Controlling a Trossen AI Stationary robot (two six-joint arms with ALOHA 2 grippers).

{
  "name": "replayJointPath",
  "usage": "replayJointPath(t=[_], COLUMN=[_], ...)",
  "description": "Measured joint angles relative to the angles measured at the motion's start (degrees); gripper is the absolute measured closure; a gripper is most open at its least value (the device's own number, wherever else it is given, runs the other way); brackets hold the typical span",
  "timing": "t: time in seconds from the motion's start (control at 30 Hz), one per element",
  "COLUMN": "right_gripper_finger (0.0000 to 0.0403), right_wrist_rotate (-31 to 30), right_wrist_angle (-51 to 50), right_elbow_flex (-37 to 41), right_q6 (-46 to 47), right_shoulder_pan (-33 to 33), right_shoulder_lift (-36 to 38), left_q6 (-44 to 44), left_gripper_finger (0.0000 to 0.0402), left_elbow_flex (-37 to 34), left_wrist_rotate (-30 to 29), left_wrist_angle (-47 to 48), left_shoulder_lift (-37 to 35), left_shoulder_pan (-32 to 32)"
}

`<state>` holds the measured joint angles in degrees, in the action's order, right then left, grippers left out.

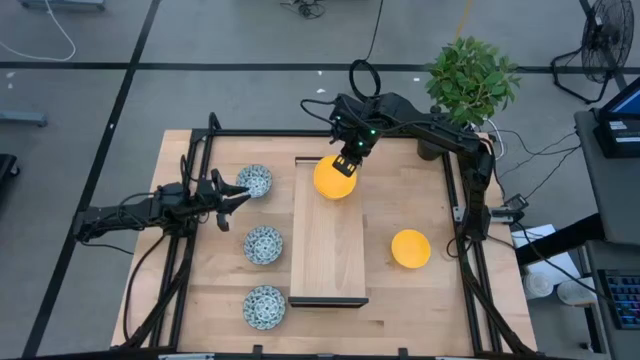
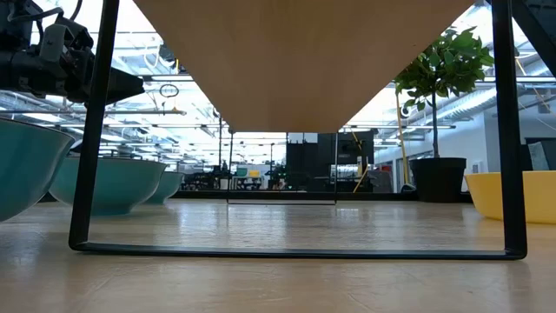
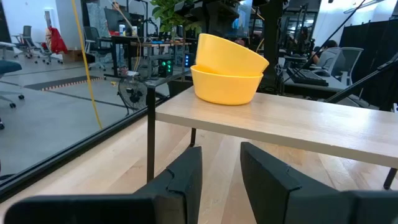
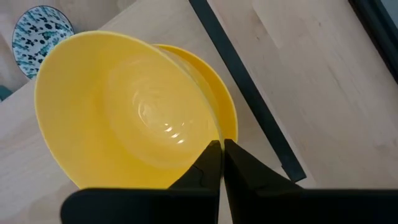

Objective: Pick & Place Mini bowls
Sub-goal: Stack the bottom yellow bowl on top of the yellow bowl on the shelf, then stack the yellow bowl on top of the yellow bowl on the shelf

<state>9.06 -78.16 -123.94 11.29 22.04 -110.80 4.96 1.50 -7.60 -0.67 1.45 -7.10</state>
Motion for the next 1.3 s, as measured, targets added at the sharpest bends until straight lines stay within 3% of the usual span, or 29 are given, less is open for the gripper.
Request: replayJointPath(t=[0.4,0.97,1.3], right_gripper_finger=[0.0396,0.0303,0.0283], right_wrist_rotate=[0.02,0.18,1.6], right_wrist_angle=[-0.1,0.07,8.07], right_elbow_flex=[0.0,0.0,0.62], right_q6=[-0.01,0.0,-2.97], right_shoulder_pan=[0.0,0.0,0.73], right_shoulder_lift=[0.0,0.94,7.99], left_q6=[-0.01,0.0,-0.01], left_gripper_finger=[0.0289,0.0289,0.0289], left_elbow_flex=[0.0,-0.01,0.0], left_wrist_rotate=[0.02,0.01,0.0], left_wrist_angle=[0.0,0.0,0.0], left_shoulder_lift=[-0.01,0.0,-0.01], left_shoulder_pan=[0.01,0.01,0.0])
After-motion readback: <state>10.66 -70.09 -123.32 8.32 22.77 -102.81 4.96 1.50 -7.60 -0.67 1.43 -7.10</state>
